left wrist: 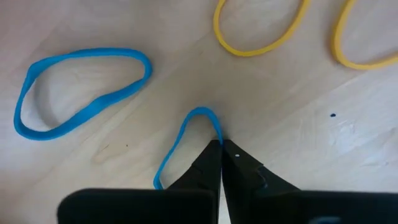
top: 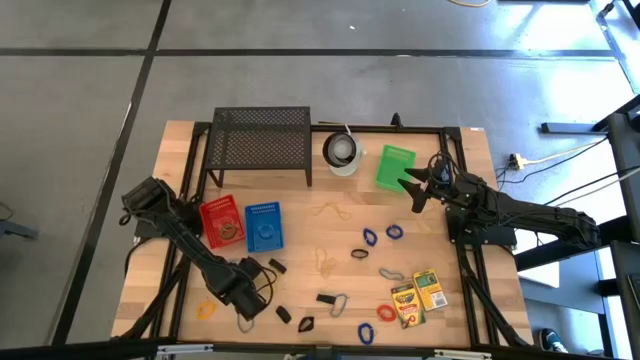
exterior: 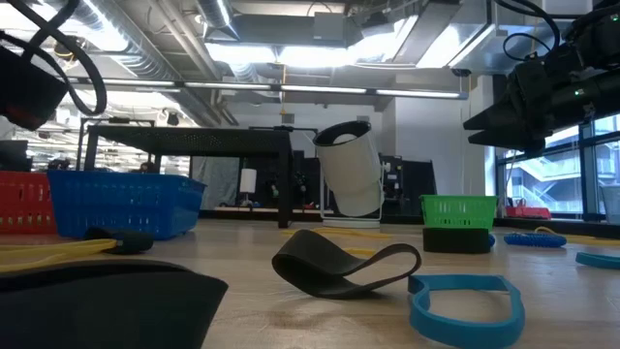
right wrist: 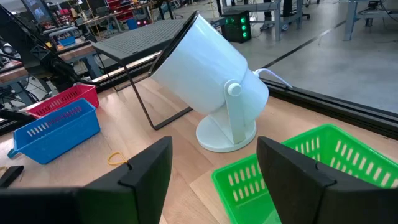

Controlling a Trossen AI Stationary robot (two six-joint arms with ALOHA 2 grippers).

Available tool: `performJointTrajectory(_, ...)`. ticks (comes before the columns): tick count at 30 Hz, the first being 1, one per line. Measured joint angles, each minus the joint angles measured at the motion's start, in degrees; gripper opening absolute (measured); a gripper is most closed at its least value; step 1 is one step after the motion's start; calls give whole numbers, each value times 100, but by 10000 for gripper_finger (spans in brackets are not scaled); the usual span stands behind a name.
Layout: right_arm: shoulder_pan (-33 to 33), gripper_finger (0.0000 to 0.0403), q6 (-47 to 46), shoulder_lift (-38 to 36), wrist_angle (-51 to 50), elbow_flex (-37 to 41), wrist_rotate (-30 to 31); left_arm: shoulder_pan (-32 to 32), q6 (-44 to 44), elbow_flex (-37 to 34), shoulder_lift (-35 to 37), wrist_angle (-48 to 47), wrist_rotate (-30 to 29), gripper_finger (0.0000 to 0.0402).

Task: Pick & Place Office Desk Supplies
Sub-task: Put the blue rubber band into the blue bin

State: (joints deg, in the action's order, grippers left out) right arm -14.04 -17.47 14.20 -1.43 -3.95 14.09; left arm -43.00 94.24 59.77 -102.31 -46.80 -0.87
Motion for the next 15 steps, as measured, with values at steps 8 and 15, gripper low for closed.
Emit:
performJointTrajectory(8, 1, 237, -1, 0, 4, 0, -1, -43, -2052, 585, 315, 262, -2088, 3)
performJointTrajectory(15, 1, 237, -2, 0, 4, 0, 0, 57, -5089, 1048, 355, 1469, -4251, 3)
